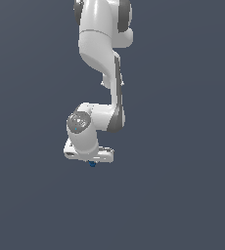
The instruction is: Pick up the object and move it to a goal position.
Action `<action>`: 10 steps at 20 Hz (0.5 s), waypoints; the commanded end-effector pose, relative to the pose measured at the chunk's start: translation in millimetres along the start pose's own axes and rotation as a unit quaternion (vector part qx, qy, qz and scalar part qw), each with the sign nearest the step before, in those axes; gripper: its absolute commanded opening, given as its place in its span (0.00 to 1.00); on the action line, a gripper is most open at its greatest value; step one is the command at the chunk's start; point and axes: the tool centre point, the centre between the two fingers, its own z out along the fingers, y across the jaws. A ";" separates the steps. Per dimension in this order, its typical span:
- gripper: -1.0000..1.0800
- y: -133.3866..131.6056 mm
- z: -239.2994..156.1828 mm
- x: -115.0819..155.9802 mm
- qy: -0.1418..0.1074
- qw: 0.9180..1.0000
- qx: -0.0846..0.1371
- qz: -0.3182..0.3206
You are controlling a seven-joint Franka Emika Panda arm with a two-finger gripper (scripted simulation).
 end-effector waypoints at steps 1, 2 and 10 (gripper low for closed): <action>0.00 0.0 -0.1 0.1 0.000 1.000 0.000 0.000; 0.00 0.0 -0.1 0.1 0.000 1.000 0.000 0.000; 0.00 0.6 -3.8 -1.1 0.000 1.000 0.000 0.000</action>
